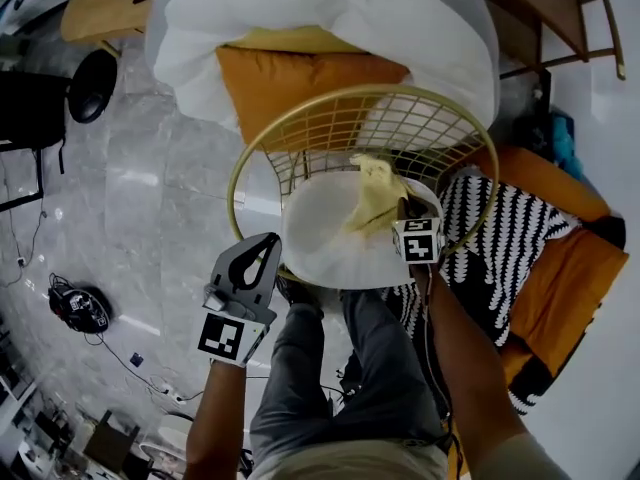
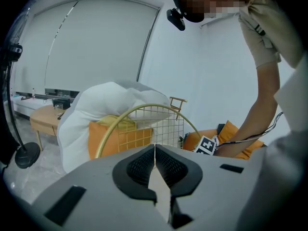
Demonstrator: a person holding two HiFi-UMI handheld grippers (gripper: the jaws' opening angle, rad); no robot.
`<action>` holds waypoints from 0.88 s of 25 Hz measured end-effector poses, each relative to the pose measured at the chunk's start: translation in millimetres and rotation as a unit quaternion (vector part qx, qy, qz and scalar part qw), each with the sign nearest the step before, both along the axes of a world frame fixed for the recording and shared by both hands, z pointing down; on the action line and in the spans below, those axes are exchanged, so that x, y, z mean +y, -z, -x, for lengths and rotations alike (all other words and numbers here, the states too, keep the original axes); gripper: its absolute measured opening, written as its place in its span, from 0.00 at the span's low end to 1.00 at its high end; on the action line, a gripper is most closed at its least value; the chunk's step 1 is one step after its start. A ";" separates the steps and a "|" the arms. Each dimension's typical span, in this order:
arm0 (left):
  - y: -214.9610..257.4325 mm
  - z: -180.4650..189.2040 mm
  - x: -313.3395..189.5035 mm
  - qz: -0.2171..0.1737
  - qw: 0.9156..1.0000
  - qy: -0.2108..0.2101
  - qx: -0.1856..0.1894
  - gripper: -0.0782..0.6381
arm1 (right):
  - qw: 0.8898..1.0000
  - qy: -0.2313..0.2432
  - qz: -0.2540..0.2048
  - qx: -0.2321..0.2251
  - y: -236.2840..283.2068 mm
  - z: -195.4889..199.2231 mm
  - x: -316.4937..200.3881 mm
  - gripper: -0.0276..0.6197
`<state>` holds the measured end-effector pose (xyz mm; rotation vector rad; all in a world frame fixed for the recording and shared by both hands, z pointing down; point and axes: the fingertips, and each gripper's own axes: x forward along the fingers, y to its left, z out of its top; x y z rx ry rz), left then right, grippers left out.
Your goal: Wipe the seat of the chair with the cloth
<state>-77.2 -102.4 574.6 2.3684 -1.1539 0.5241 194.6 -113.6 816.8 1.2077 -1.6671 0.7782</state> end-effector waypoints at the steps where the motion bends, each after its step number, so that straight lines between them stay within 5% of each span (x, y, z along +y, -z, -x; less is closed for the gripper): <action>1: 1.2 -6.4 -4.9 -0.005 1.000 0.000 0.002 0.14 | 1.000 -0.019 -0.007 0.013 2.1 -26.1 0.7 0.10; 6: 4.7 -34.4 -39.7 -0.038 0.999 0.000 0.012 0.14 | 0.995 -0.060 -0.061 0.054 25.7 -92.0 -1.2 0.10; 11: -1.9 -51.1 -78.4 -0.032 0.999 -0.017 -0.011 0.14 | 0.994 -0.075 -0.062 0.041 18.2 -80.4 -7.3 0.10; 14: 4.8 -56.7 -106.1 -0.065 0.998 -0.021 -0.010 0.14 | 0.997 -0.056 -0.048 -0.001 10.7 -31.3 -16.3 0.10; 18: 10.0 -60.0 -127.6 -0.096 0.995 -0.029 -0.013 0.14 | 0.997 0.032 -0.025 -0.071 0.9 72.2 -19.9 0.10; 22: 9.0 -59.6 -133.3 -0.088 0.995 -0.036 -0.025 0.14 | 0.975 0.167 -0.003 -0.147 14.0 186.0 -0.9 0.10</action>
